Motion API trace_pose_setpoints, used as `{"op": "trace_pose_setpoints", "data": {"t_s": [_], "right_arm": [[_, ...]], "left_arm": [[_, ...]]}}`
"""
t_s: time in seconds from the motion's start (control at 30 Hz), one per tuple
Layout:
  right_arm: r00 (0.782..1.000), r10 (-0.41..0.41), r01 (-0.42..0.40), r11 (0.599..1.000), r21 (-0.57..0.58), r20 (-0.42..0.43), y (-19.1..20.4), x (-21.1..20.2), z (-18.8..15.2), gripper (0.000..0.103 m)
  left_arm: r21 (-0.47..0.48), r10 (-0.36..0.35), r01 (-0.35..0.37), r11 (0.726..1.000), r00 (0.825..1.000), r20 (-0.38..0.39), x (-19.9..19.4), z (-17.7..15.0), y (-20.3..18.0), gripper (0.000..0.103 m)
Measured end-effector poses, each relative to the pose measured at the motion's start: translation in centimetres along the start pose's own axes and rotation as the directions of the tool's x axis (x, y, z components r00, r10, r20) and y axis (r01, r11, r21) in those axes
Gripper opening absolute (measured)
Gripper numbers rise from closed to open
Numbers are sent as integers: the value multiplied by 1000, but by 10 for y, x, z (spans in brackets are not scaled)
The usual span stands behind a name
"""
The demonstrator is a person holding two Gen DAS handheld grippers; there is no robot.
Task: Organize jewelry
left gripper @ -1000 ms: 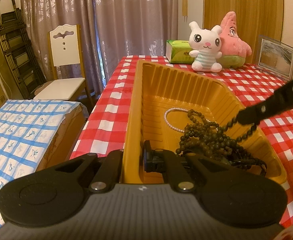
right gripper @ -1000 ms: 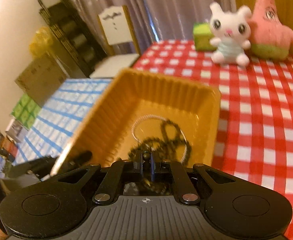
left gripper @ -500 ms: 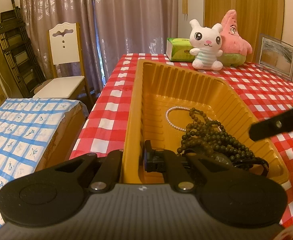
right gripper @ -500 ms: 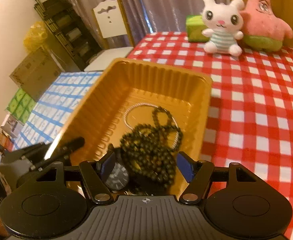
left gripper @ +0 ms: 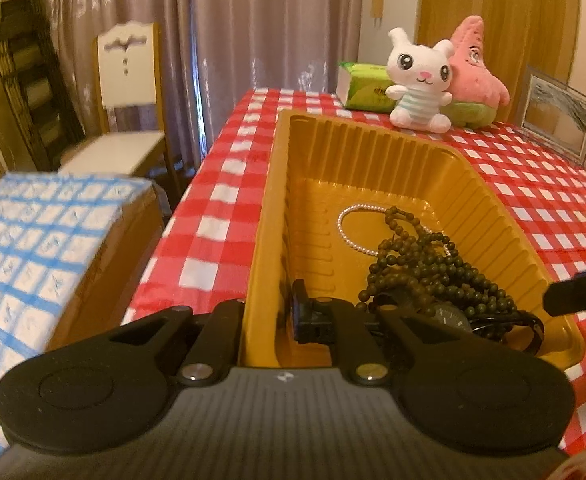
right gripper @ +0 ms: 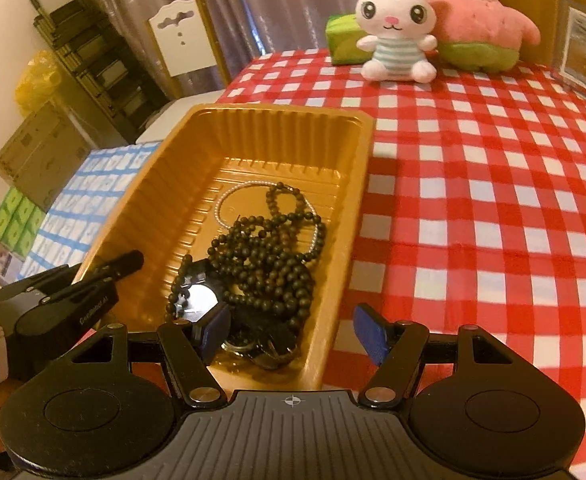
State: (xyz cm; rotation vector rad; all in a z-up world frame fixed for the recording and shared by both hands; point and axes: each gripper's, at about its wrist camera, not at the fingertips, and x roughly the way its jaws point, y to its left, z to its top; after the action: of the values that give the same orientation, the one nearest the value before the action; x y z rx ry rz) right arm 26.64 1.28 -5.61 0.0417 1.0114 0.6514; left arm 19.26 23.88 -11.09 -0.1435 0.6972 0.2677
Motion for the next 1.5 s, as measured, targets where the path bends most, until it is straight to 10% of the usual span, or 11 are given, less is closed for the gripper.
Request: {"op": "trace_pose_setpoints", "data": {"t_s": [0.13,0.27,0.83,1.5], "right_arm": [[1000,-11,11,1000,9,3,1,-3,-4,68],[999,-20,20,1000,13,25,2,-7,-7,71],[996,-62,65,997,-43,71,3,-30,-22,74],[995,-82,78,995,62,64,-49,-142,-120,74]], "left_arm": [[-68,-35,32,997,998,-50,7,-2,13,11],[-72,-14,11,997,999,-40,2,-6,20,39],[-55,17,-21,998,997,-78,-59,11,22,48],[102,44,-40,994,999,-31,-186,-53,-114,85]]}}
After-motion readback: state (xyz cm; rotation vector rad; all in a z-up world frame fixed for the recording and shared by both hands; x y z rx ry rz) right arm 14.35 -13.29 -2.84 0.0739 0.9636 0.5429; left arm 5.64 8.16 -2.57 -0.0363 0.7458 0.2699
